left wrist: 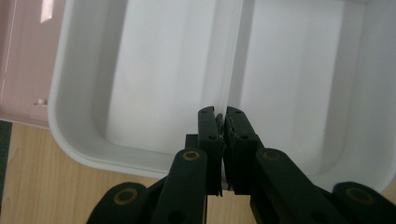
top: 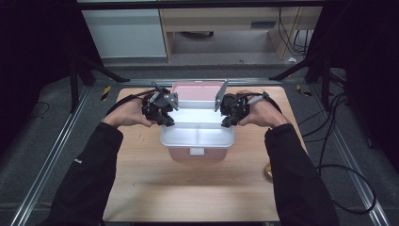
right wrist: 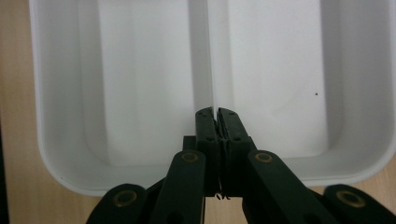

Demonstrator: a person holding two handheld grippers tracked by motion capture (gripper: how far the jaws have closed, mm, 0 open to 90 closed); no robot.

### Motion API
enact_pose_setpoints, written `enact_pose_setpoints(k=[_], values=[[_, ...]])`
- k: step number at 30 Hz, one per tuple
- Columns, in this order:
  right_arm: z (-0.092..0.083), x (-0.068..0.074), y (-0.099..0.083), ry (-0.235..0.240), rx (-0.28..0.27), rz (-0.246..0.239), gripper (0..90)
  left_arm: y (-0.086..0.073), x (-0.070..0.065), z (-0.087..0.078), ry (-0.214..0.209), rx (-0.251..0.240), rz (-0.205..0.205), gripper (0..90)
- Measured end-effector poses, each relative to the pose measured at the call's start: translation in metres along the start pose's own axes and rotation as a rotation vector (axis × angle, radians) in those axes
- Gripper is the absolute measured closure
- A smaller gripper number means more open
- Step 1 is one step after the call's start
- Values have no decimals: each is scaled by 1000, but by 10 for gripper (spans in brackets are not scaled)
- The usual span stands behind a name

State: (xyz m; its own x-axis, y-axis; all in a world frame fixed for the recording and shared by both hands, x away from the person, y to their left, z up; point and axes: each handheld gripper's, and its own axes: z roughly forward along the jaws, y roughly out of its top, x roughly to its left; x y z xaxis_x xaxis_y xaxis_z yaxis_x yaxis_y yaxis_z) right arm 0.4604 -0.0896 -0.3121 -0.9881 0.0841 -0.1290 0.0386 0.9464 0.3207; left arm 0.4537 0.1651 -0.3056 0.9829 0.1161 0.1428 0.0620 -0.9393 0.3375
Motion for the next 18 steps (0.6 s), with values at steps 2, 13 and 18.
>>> enact_pose_setpoints(k=[2, 13, 18], values=[[-7, 10, 0, -4, -15, -2, 884, -3, -9, -3, -10, -14, -3, 861], [-12, 66, -1, 9, -31, -23, 891, -6, -66, -11, -5, 17, 18, 864], [-11, 91, -7, 21, -36, -24, 891, -8, -91, -6, -28, 16, 32, 868]])
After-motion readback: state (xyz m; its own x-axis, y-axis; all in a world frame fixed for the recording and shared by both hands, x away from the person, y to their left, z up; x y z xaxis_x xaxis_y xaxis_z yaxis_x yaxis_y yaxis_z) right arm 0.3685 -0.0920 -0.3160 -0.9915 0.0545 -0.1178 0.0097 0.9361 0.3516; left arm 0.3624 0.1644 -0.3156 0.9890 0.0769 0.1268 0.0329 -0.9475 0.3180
